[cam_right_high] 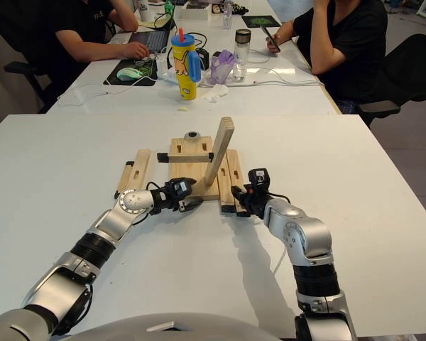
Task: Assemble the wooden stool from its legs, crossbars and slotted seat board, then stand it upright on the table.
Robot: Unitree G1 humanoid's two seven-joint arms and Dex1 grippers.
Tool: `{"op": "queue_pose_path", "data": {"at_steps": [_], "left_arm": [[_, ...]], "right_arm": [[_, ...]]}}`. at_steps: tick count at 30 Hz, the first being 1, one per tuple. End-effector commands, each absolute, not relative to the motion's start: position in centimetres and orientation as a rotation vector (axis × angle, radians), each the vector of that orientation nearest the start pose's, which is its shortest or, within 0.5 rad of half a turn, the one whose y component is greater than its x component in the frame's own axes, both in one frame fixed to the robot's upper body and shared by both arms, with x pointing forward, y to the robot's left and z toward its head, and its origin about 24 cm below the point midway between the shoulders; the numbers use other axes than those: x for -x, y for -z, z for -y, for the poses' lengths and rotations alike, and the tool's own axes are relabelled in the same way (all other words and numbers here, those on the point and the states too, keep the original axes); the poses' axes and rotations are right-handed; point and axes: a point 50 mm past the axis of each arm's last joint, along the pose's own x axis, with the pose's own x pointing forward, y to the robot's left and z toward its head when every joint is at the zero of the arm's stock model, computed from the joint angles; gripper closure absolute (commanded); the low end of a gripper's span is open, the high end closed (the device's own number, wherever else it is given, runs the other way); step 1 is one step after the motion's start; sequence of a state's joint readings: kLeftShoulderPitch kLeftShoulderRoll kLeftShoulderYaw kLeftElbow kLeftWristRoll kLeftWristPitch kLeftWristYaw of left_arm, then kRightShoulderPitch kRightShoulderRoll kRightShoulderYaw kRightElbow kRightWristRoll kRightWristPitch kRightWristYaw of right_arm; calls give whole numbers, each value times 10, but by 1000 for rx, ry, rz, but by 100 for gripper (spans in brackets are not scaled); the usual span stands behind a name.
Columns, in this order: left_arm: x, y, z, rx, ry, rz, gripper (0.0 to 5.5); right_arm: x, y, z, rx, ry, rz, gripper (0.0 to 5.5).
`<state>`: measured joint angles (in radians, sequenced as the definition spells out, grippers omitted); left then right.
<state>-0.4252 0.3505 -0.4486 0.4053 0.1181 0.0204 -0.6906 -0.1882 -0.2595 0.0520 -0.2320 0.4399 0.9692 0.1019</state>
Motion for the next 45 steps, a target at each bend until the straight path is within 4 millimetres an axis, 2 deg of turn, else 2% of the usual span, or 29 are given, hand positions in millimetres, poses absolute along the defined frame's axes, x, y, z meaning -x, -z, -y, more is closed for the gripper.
{"op": "queue_pose_path", "data": {"at_steps": [1,6,11,15,18,24,29,34,39,45], "left_arm": [[-261,25,-115,-581,1114,-561,209],[-264,23,-114,-579,1110,-551,209],[-264,23,-112,-574,1106,-547,209],[-264,23,-112,-566,1098,-549,209],[-264,24,-114,-563,1089,-550,209],[-264,24,-114,-553,1081,-548,209],[-265,24,-113,-555,1081,-547,209],[-265,24,-114,-556,1084,-549,209],[-265,24,-112,-558,1094,-552,209],[-265,25,-99,-558,1089,-547,209]], "right_arm": [[-261,-51,146,-26,-345,-617,332],[-263,-43,154,107,-310,-653,332],[-268,-38,166,107,-280,-685,332],[-277,-54,163,24,-301,-605,332],[-276,-66,157,16,-351,-584,332],[-275,-69,153,18,-380,-557,332],[-275,-67,151,20,-376,-570,260],[-274,-56,151,43,-367,-622,184],[-276,-41,155,80,-337,-656,184],[-279,-36,152,87,-361,-635,274]]}}
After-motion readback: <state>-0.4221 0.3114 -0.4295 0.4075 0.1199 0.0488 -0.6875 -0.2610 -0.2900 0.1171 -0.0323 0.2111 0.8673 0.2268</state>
